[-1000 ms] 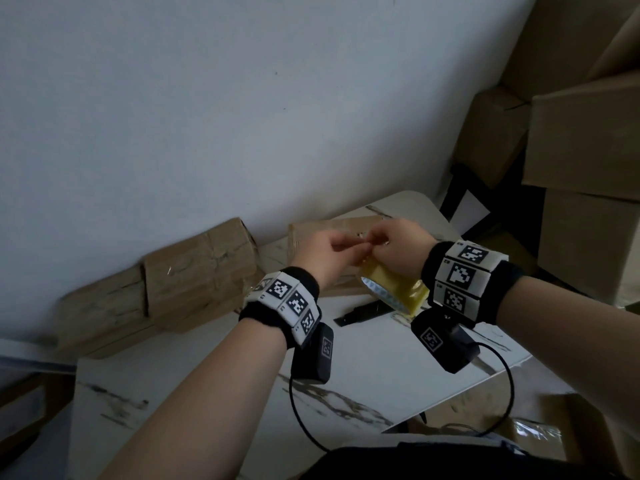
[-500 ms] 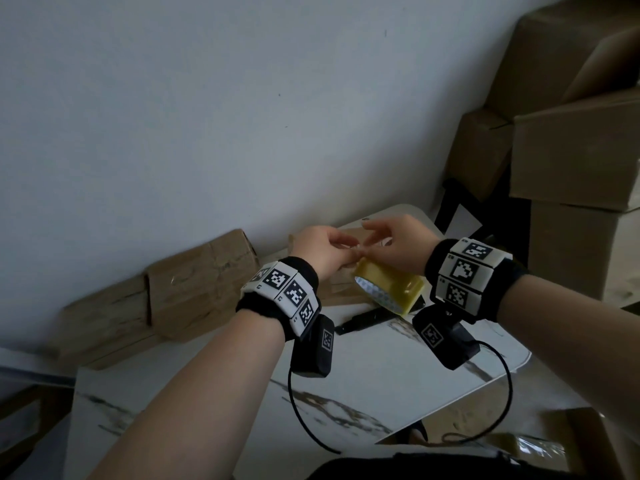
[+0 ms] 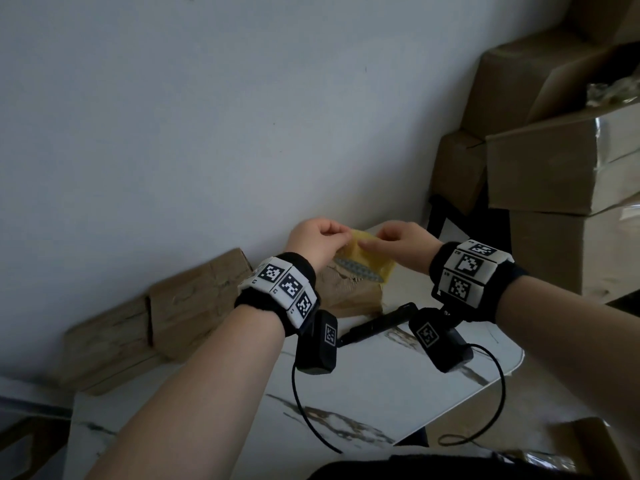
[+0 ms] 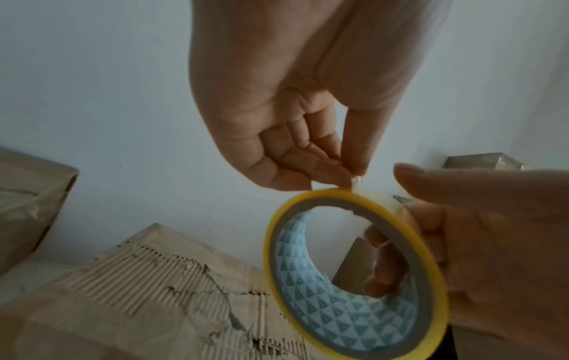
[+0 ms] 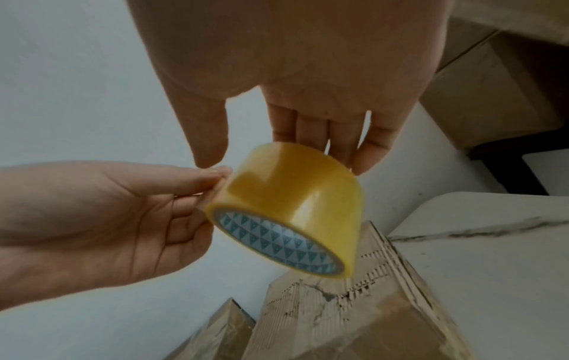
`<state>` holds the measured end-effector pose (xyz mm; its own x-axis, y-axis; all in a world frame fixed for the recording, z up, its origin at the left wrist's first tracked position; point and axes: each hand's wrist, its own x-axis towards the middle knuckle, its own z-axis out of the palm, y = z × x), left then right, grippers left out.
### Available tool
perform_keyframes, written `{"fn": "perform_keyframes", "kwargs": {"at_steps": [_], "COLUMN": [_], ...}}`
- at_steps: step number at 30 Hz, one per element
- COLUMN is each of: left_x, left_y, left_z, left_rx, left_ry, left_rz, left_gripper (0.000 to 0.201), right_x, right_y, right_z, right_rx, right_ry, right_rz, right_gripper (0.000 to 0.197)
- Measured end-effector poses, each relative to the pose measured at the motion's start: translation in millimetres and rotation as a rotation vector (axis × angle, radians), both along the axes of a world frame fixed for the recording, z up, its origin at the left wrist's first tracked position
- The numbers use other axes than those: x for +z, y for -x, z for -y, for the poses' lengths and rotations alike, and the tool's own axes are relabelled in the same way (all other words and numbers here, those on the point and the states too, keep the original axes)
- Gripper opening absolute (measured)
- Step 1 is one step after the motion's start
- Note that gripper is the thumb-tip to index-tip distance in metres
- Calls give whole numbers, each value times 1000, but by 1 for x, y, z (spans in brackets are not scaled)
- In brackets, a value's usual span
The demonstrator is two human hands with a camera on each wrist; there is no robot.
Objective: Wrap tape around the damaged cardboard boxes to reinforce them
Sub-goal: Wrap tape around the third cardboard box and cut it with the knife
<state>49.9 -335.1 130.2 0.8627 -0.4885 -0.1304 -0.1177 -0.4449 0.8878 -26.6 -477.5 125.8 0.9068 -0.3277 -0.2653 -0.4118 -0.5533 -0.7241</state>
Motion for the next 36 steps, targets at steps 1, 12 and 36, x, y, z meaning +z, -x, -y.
{"fn": "perform_keyframes", "kwargs": {"at_steps": [1, 12, 36], "left_x": [2, 12, 1], "left_y": [0, -5, -20], "left_z": [-1, -2, -38], "left_rx": [10, 52, 194], "left_ry": [15, -19, -64], "left_rz": [-24, 198, 32], "left_gripper": [11, 10, 27], "right_x": [1, 13, 0], "right_y": [1, 1, 1], "right_z": [0, -5, -7], "right_rx": [-11, -117, -156], "right_ry": [-35, -177, -61], "right_rz": [-7, 39, 46], "right_gripper": [41, 17, 43]}}
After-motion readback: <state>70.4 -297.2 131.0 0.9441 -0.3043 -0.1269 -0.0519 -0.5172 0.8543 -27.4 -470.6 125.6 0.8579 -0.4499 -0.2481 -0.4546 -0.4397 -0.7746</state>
